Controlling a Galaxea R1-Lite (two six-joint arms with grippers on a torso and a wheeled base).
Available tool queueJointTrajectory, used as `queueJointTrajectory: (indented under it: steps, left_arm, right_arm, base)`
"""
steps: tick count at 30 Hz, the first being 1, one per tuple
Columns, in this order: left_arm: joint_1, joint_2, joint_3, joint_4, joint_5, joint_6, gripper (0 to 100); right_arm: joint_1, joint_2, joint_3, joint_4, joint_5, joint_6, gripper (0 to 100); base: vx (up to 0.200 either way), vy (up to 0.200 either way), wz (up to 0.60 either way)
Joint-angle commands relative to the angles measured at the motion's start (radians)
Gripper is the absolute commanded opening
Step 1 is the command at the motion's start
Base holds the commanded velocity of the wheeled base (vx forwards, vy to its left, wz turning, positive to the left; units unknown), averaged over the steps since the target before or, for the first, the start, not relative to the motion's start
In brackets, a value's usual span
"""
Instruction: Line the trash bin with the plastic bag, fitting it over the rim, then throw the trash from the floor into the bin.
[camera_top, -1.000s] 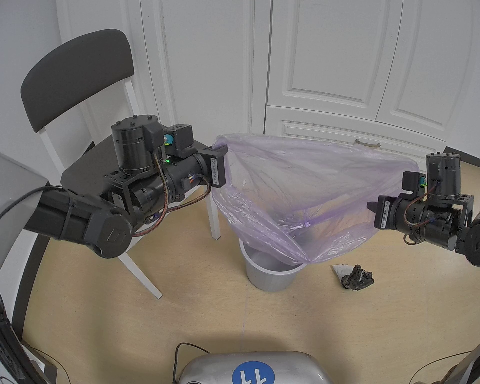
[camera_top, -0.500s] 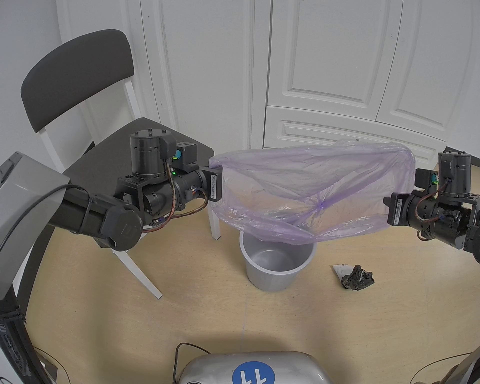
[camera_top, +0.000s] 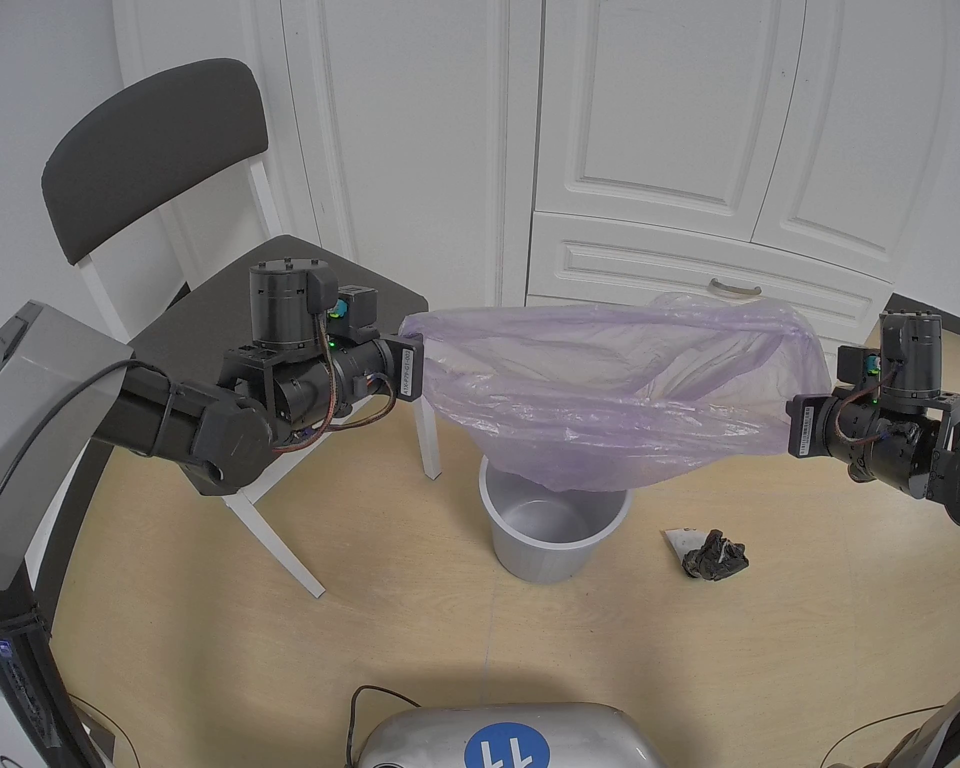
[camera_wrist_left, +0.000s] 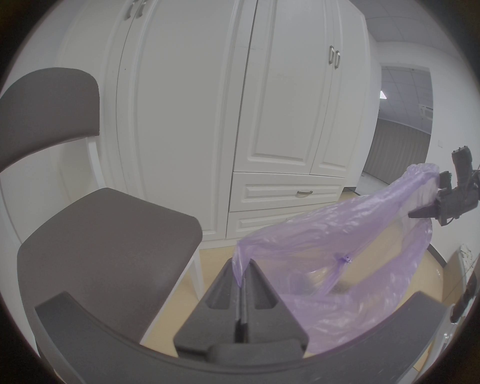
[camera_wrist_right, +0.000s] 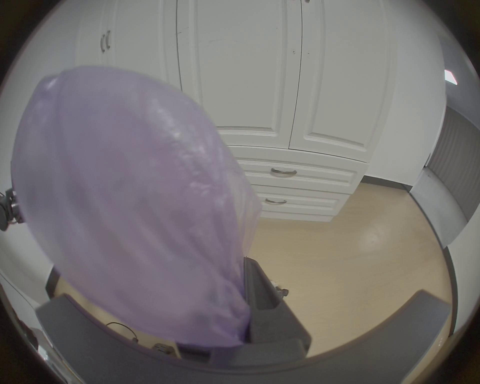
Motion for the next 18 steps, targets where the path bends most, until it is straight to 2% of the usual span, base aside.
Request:
queueJointTrajectory:
  steps: [1,5,10,18]
  left_arm:
    - [0.009,-0.003,-0.010,0.014,0.001,0.002,0]
    - [0.014,-0.003,-0.016,0.031,0.003,0.004,0]
    - [0.022,0.004,-0.041,0.043,0.056,0.005,0]
    - [0.025,0.003,-0.043,0.042,0.058,0.005,0]
  right_arm:
    - [-0.026,0.009,0.009,0.000,-0.009,-0.020,0]
    - [-0.043,0.012,0.028,0.000,-0.012,-0.054,0]
    - [-0.064,0.011,0.065,0.000,-0.012,-0.125,0]
    - [-0.078,0.000,0.128,0.000,-0.012,-0.224,0]
  base:
    - [0.000,0.000,0.00]
    - [0.000,0.000,0.00]
    - [0.000,0.000,0.00]
    - [0.000,0.000,0.00]
